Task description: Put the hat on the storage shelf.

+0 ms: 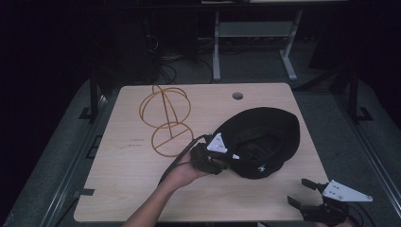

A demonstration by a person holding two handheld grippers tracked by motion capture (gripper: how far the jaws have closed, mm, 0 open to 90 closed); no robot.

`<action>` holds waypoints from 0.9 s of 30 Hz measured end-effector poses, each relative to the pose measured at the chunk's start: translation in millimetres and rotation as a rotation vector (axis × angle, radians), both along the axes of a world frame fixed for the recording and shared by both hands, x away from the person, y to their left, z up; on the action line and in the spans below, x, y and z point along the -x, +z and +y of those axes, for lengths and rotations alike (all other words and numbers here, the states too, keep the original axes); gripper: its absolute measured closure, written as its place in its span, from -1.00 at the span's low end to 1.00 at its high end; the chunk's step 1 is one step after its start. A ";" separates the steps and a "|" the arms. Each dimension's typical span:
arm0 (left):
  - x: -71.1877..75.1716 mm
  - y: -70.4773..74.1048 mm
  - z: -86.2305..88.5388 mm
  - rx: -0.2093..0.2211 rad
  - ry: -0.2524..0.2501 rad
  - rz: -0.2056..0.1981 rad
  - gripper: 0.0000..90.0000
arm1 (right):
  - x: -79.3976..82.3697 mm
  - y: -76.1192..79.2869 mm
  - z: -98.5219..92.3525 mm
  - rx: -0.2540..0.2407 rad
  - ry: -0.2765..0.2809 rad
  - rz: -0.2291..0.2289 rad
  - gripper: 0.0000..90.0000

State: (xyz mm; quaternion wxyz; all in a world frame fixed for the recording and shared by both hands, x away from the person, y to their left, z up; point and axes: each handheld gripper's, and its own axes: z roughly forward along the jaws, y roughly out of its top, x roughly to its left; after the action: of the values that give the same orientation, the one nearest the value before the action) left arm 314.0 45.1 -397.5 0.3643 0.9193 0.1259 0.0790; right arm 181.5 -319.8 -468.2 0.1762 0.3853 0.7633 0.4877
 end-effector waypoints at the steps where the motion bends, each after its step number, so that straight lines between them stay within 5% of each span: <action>1: 0.2 0.0 -0.5 -0.002 -0.001 -0.004 0.48 | -0.1 -0.1 0.2 -0.001 0.000 0.000 -0.68; 9: 8.9 6.4 -7.5 0.029 -0.054 -0.013 0.91 | -2.5 0.9 5.9 0.002 0.012 -0.008 -0.68; 16: 11.1 19.8 -10.8 0.125 -0.060 0.028 0.93 | -6.8 6.5 11.6 -0.025 0.015 -0.035 -0.69; 27: 13.2 33.3 -13.6 0.214 -0.083 0.068 0.93 | -21.5 17.6 28.7 -0.043 0.046 -0.072 -0.69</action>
State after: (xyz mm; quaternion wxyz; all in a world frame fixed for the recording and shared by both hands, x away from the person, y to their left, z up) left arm 300.8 31.5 -364.2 0.4590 0.8817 0.1078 0.0189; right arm 203.0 -291.2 -450.6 0.1838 0.3538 0.7544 0.5216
